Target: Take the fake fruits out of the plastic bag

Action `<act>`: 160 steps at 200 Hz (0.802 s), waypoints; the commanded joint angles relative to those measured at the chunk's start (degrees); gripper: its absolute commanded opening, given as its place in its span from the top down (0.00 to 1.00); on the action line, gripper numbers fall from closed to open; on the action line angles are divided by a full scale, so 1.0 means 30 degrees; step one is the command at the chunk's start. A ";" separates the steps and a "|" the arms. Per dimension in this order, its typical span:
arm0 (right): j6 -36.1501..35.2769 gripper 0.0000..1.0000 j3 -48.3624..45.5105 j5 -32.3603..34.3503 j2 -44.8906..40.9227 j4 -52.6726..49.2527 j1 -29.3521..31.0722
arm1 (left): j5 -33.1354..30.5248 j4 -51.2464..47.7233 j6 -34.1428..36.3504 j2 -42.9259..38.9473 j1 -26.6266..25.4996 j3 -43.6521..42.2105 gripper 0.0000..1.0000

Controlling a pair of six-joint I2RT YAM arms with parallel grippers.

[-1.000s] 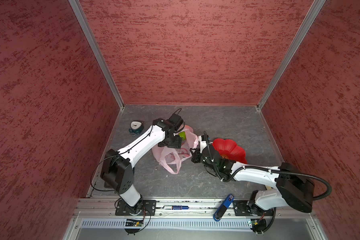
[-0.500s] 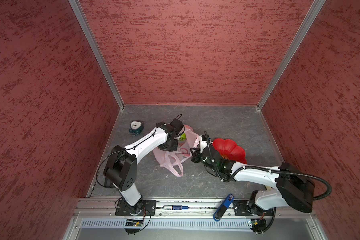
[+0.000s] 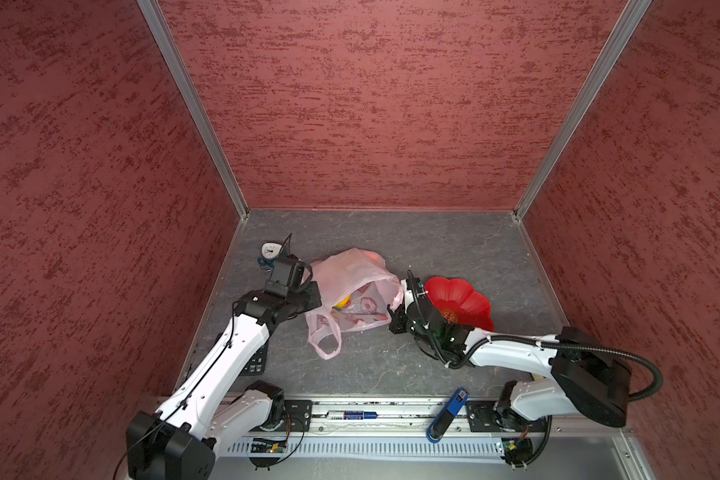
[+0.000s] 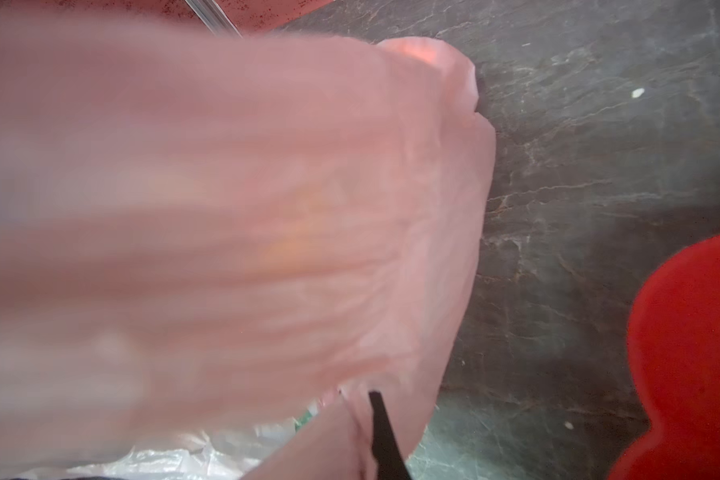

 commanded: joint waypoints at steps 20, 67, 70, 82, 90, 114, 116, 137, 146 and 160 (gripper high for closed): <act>0.0063 0.86 -0.0140 0.0666 0.0421 -0.0671 0.0145 | 0.5413 0.4048 -0.2527 -0.1673 0.2417 -0.2324 0.95; -0.1235 0.51 0.0905 0.0408 -0.1648 -0.2678 0.0139 | 0.7261 0.6827 -0.4350 -0.1378 0.2776 -0.3494 0.95; -0.1360 0.50 0.0956 0.0436 -0.1866 -0.2930 0.0157 | 0.7342 0.7045 -0.4375 -0.1318 0.2765 -0.3465 0.95; -0.1836 0.47 0.1217 0.0794 -0.2923 -0.4033 0.0167 | 0.7655 0.7492 -0.4415 -0.1123 0.2813 -0.3310 0.95; -0.2154 0.46 0.1284 0.1014 -0.3712 -0.4542 0.0188 | 0.7844 0.7670 -0.4409 -0.0986 0.2838 -0.3140 0.95; -0.3147 0.45 0.1856 0.1680 -0.5980 -0.6434 0.0234 | 0.8516 0.7943 -0.4295 -0.0435 0.3195 -0.2597 0.95; -0.3207 0.45 0.1955 0.1777 -0.6133 -0.6635 0.0222 | 0.8552 0.7965 -0.4285 -0.0401 0.3206 -0.2559 0.95; -0.3994 0.45 0.3014 0.2757 -0.7587 -0.8689 0.0255 | 0.8839 0.8118 -0.4174 -0.0063 0.3474 -0.2302 0.95; -0.4405 0.45 0.3570 0.3175 -0.8058 -0.9427 0.0247 | 0.8978 0.8235 -0.4167 0.0054 0.3570 -0.2264 0.95; -0.5125 0.46 0.4560 0.3799 -0.8588 -1.0281 0.0260 | 0.9102 0.8407 -0.4174 0.0132 0.3693 -0.2264 0.95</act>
